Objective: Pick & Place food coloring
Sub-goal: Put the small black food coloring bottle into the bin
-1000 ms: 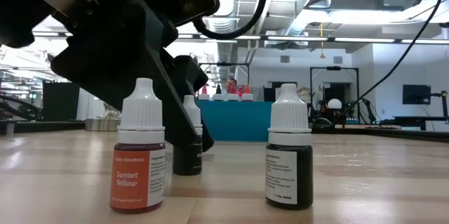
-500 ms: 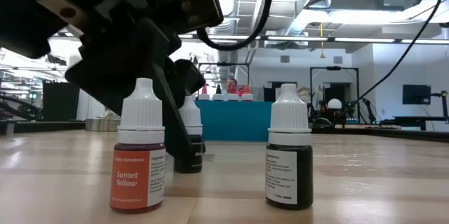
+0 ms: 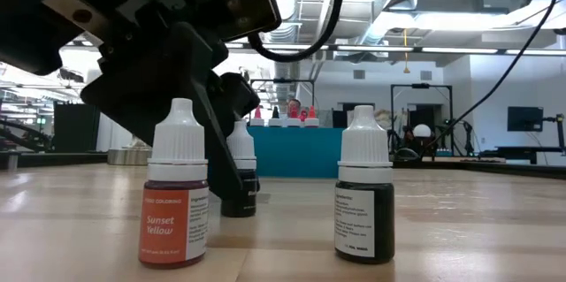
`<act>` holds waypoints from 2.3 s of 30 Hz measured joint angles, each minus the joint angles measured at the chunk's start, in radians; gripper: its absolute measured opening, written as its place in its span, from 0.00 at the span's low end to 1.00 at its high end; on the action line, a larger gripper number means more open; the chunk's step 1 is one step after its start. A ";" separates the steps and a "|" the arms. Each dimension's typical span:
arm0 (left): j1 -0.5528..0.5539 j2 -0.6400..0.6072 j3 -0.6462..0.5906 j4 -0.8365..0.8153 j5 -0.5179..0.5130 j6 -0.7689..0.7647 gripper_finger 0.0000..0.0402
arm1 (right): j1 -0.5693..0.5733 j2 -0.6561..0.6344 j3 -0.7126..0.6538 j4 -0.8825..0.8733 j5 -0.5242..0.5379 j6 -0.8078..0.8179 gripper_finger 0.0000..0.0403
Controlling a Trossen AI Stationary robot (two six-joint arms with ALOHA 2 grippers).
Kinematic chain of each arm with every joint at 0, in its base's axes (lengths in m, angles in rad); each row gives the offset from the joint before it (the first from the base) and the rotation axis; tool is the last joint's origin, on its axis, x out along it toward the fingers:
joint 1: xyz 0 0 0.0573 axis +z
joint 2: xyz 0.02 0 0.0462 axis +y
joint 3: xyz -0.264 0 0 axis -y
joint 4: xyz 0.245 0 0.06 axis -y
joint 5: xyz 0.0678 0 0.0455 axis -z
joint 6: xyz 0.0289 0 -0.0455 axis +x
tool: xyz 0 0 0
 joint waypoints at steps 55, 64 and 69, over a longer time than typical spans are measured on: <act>0.132 -0.072 -0.002 -0.195 -0.043 -0.065 0.36 | -0.001 0.000 0.000 -0.034 0.028 -0.027 0.27; 0.140 -0.076 -0.001 -0.184 0.009 -0.047 0.36 | -0.001 0.000 0.000 -0.034 0.030 -0.026 0.27; 0.140 -0.084 -0.001 -0.184 0.001 -0.048 0.36 | -0.001 0.000 0.000 -0.034 0.030 -0.025 0.27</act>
